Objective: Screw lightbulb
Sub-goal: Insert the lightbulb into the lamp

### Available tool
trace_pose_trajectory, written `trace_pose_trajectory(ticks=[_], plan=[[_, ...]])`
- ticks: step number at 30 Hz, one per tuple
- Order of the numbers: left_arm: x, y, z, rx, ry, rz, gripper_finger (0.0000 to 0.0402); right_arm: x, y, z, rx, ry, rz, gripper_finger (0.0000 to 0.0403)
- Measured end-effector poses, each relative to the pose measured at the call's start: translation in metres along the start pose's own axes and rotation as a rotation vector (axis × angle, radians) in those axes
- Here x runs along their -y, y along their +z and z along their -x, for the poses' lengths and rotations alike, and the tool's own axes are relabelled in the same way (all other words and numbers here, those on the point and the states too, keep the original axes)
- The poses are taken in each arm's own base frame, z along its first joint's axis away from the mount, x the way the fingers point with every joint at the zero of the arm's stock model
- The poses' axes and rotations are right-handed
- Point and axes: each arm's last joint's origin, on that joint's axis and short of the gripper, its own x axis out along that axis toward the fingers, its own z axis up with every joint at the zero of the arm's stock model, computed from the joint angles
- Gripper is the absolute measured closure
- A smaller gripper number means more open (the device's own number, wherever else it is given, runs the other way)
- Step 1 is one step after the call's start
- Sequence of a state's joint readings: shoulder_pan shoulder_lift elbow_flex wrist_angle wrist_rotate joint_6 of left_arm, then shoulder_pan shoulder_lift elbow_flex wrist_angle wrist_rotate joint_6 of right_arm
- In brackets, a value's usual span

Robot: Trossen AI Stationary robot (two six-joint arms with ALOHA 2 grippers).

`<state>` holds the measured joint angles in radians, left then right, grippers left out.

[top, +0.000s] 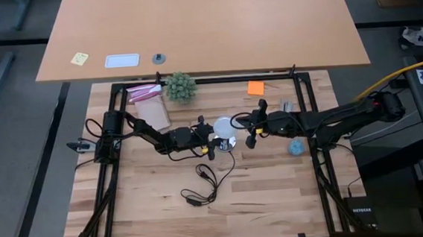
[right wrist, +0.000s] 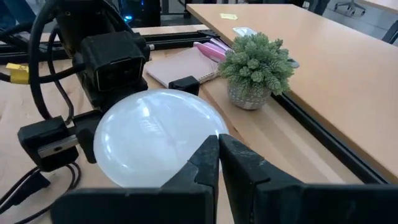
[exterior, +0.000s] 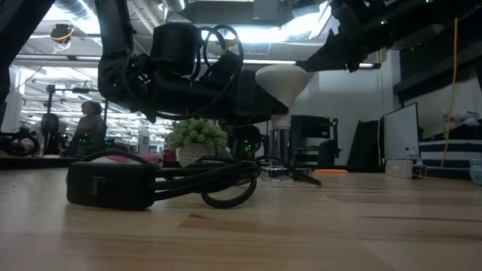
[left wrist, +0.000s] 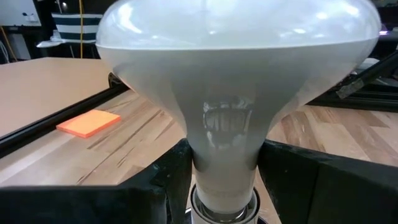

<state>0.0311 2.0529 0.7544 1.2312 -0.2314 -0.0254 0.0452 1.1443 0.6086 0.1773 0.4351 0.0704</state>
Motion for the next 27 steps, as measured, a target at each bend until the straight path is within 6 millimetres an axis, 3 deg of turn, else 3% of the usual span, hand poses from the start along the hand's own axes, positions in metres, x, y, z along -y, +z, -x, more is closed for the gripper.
trace_pose_trajectory(ticks=[5, 12, 18, 22, 27], plan=[[0.000, 0.000, 0.000, -0.001, 0.000, 0.000, 0.0245, 0.003, 0.007, 0.008, 0.038, 0.002, -0.017, 0.0379], [0.000, 0.000, 0.000, -0.001, 0.001, 0.000, 0.0245, 0.016, 0.024, 0.037, 0.139, 0.005, -0.033, 0.0379], [0.000, -0.001, 0.000, -0.003, 0.001, 0.000, 0.0245, 0.024, 0.019, 0.057, 0.062, 0.048, -0.145, 0.0379], [0.000, -0.001, 0.000, -0.003, 0.001, 0.000, 0.0245, 0.018, 0.010, 0.054, -0.057, 0.225, -0.258, 0.0379], [0.000, -0.001, 0.000, -0.003, 0.001, -0.001, 0.0245, 0.004, -0.003, 0.036, -0.220, 0.391, -0.308, 0.0379]])
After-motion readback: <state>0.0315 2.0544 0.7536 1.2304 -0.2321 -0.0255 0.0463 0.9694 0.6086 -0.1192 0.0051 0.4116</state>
